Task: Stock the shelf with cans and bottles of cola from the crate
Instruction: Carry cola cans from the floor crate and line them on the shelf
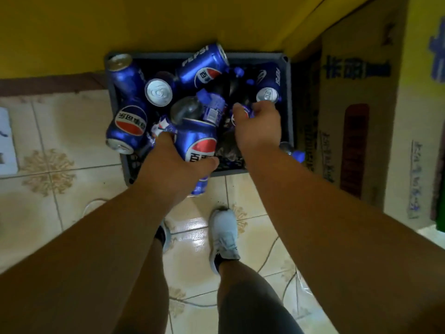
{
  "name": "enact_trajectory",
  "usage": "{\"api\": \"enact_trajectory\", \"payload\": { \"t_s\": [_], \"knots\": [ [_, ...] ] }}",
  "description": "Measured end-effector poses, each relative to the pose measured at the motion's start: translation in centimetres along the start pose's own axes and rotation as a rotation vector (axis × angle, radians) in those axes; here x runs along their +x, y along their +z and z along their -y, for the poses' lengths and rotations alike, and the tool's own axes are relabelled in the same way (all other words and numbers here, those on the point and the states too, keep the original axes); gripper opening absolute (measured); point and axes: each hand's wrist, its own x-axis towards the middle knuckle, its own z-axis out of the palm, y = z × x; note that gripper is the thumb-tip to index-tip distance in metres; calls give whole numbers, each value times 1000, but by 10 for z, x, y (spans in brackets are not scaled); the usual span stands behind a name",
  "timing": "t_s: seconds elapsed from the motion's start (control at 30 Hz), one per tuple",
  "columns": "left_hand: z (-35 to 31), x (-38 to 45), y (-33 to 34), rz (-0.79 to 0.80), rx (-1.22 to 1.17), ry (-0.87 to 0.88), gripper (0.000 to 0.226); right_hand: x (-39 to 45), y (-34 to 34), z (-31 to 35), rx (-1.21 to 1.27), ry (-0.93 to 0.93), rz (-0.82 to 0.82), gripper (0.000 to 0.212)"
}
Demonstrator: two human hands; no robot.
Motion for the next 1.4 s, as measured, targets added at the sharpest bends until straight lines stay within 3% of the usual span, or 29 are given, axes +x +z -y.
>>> {"api": "enact_trajectory", "payload": {
  "t_s": [0.13, 0.23, 0.33, 0.47, 0.53, 0.63, 0.67, 0.8, 0.87, 0.93, 1.0, 1.13, 1.23, 1.4],
  "knots": [
    [-11, 16, 22, 61, -45, 22, 52, 66, -13, -12, -127, 159, -56, 89],
    [-11, 23, 28, 73, 4, 50, 49, 110, -6, -7, -133, 261, -44, 102],
    [-7, 23, 25, 65, 89, 84, 49, 138, 0, -8, -183, 248, 15, 86],
    [-8, 5, 21, 52, 136, 94, 54, 136, -14, -8, -146, 199, 37, 36],
    [-16, -11, 19, 40, 136, 88, 51, 113, -31, -7, -24, 236, 21, 38],
    [-45, -49, 13, 29, 105, 94, 54, 52, -67, -1, 275, 249, -46, 67],
    [-59, -67, 11, 24, 100, 103, 56, 26, -86, 4, 388, 256, -48, 67],
    [-131, -152, -2, 13, 92, 150, 50, -71, -185, 37, 825, 296, 62, 78],
    [-168, -198, -13, 20, 95, 178, 49, -110, -244, 61, 978, 240, 128, 68],
    [-205, -242, -24, 37, 65, 200, 64, -142, -305, 87, 1152, 186, 219, 49],
    [-239, -283, -32, 59, -23, 238, 75, -170, -362, 118, 1293, 120, 325, 51],
    [-297, -360, -39, 174, -319, 197, 70, -226, -440, 179, 1536, 15, 452, 32],
    [-327, -407, -52, 349, -461, 136, 70, -271, -457, 213, 1656, 10, 462, 40],
    [-365, -447, -80, 539, -399, 251, 58, -333, -460, 231, 1674, 74, 385, 57]
  ]
}}
